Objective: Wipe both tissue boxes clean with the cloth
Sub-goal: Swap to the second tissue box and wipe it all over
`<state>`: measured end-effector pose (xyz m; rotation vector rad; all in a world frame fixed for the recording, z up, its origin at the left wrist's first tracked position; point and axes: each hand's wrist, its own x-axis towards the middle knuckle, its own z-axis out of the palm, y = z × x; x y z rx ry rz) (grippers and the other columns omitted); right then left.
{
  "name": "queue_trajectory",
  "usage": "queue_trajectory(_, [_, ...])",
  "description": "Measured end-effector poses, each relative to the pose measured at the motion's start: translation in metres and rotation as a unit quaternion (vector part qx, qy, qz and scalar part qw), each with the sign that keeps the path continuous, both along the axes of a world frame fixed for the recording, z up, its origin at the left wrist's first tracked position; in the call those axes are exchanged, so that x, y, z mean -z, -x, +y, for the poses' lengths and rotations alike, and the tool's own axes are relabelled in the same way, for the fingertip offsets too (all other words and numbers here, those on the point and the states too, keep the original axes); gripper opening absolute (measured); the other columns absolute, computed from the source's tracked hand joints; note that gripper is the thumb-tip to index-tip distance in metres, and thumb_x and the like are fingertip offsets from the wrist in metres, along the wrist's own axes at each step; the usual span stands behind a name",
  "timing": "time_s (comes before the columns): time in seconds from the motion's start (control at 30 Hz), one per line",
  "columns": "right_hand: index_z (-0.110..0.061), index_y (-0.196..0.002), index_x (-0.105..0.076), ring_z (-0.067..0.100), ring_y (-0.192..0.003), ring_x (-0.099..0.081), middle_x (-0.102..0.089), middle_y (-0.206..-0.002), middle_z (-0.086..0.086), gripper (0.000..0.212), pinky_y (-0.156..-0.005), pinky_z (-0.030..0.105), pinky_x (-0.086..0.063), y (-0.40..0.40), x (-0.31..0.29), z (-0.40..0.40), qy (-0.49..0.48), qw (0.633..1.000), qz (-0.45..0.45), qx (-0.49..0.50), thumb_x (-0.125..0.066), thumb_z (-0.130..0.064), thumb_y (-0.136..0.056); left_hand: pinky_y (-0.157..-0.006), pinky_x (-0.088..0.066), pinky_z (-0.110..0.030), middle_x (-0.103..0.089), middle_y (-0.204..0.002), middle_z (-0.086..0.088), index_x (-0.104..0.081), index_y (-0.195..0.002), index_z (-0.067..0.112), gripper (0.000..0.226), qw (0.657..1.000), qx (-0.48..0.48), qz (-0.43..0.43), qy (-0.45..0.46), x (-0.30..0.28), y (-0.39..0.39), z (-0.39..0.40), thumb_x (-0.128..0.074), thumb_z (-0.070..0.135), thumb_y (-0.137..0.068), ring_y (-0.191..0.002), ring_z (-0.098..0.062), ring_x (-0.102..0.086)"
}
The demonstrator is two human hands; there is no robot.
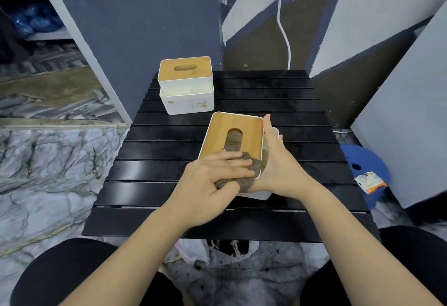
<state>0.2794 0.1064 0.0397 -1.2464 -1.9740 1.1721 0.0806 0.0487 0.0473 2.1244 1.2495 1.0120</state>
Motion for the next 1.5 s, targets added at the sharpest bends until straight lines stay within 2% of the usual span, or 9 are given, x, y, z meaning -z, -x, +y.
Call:
queue_trajectory(0.07, [-0.032, -0.154, 0.035, -0.01, -0.141, 0.015, -0.024, -0.134, -0.047, 0.161, -0.123, 0.038, 0.016, 0.0, -0.003, 0.0, -0.009, 1.0, -0.011, -0.001, -0.098, -0.033, -0.063, -0.113, -0.044, -0.042, -0.074, -0.121, 0.008, -0.081, -0.108, 0.022, 0.038, 0.999, -0.014, 0.002, -0.052, 0.006, 0.006, -0.008, -0.052, 0.018, -0.083, -0.131, -0.006, -0.057])
queue_trajectory(0.17, [-0.034, -0.154, 0.035, 0.006, -0.151, 0.012, -0.016, -0.128, -0.06, 0.164, -0.125, 0.041, 0.012, 0.001, -0.002, 0.002, -0.032, 0.999, -0.039, -0.001, -0.098, -0.041, -0.058, -0.111, -0.046, -0.045, -0.074, -0.12, 0.004, -0.081, -0.105, 0.015, 0.036, 0.99, -0.064, -0.005, -0.125, 0.017, 0.021, -0.016, -0.052, 0.013, -0.083, -0.129, -0.013, -0.06])
queue_trajectory(0.33, [-0.027, -0.16, 0.022, 0.0, -0.151, 0.022, 0.006, -0.166, -0.025, 0.161, -0.124, 0.05, 0.021, 0.003, -0.009, 0.002, -0.078, 0.986, -0.149, 0.001, -0.094, -0.061, -0.054, -0.104, -0.051, -0.034, -0.076, -0.115, -0.002, -0.077, -0.111, 0.012, 0.041, 0.965, -0.173, -0.181, -0.072, 0.025, 0.028, -0.025, -0.051, 0.005, -0.081, -0.118, -0.019, -0.067])
queue_trajectory(0.47, [-0.022, -0.149, -0.036, 0.017, -0.158, 0.017, 0.006, -0.172, 0.001, 0.12, -0.121, 0.047, 0.022, 0.025, -0.022, -0.009, -0.203, 0.952, -0.225, -0.034, -0.08, -0.08, -0.052, -0.061, -0.046, -0.019, -0.071, -0.072, 0.006, -0.074, -0.122, 0.024, 0.046, 0.884, -0.259, -0.384, 0.061, 0.027, 0.013, -0.029, -0.05, 0.0, -0.09, -0.062, -0.034, -0.051])
queue_trajectory(0.63, [-0.009, -0.127, -0.056, 0.032, -0.16, 0.005, -0.009, -0.171, 0.014, 0.064, -0.127, 0.051, 0.009, 0.069, -0.023, -0.015, -0.188, 0.921, -0.34, 0.021, -0.071, -0.054, -0.085, -0.08, -0.051, -0.027, -0.076, -0.109, 0.007, -0.064, -0.135, 0.033, 0.049, 0.849, -0.282, -0.42, 0.152, 0.035, 0.0, -0.022, -0.046, 0.003, -0.1, -0.095, -0.018, -0.068])
queue_trajectory(0.87, [-0.022, -0.093, -0.054, 0.018, -0.16, -0.007, -0.02, -0.17, -0.002, 0.049, -0.127, 0.034, 0.006, 0.053, -0.046, -0.022, -0.113, 0.982, -0.152, -0.008, -0.092, -0.043, -0.068, -0.106, -0.044, -0.019, -0.059, -0.142, 0.018, -0.05, -0.148, 0.024, 0.042, 0.884, -0.162, -0.423, 0.117, 0.007, 0.013, -0.001, -0.049, 0.024, -0.106, -0.132, 0.002, -0.052])
queue_trajectory(1.03, [-0.011, -0.095, -0.066, -0.001, -0.145, -0.041, -0.039, -0.161, -0.019, 0.05, -0.112, 0.052, -0.043, 0.031, -0.047, -0.031, -0.038, 0.999, 0.033, -0.02, -0.093, -0.043, -0.067, -0.114, -0.037, -0.03, -0.052, -0.149, 0.017, -0.051, -0.147, 0.039, 0.046, 0.935, -0.104, -0.296, 0.166, -0.029, 0.037, 0.04, -0.056, 0.044, -0.101, -0.136, -0.002, -0.047])
queue_trajectory(1.3, [-0.021, -0.116, -0.073, 0.021, -0.11, -0.073, -0.074, -0.126, 0.004, 0.05, -0.081, 0.032, -0.062, 0.02, -0.033, -0.043, 0.122, 0.959, 0.255, 0.029, -0.085, -0.03, -0.068, -0.074, -0.048, -0.019, -0.072, -0.082, 0.007, -0.077, -0.083, 0.016, 0.023, 0.916, -0.2, -0.299, 0.181, -0.053, 0.031, 0.053, -0.06, 0.02, -0.099, -0.077, -0.004, -0.064])
queue_trajectory(1.5, [-0.008, -0.113, -0.071, 0.02, -0.093, -0.074, -0.078, -0.106, 0.009, 0.034, -0.078, 0.033, -0.06, 0.026, -0.038, -0.042, 0.147, 0.939, 0.292, 0.11, -0.079, -0.027, -0.085, -0.108, -0.046, -0.037, -0.076, -0.115, 0.009, -0.081, -0.106, 0.02, 0.028, 0.962, -0.146, -0.231, -0.021, -0.059, -0.015, 0.01, -0.064, 0.026, -0.085, -0.122, -0.011, -0.062])
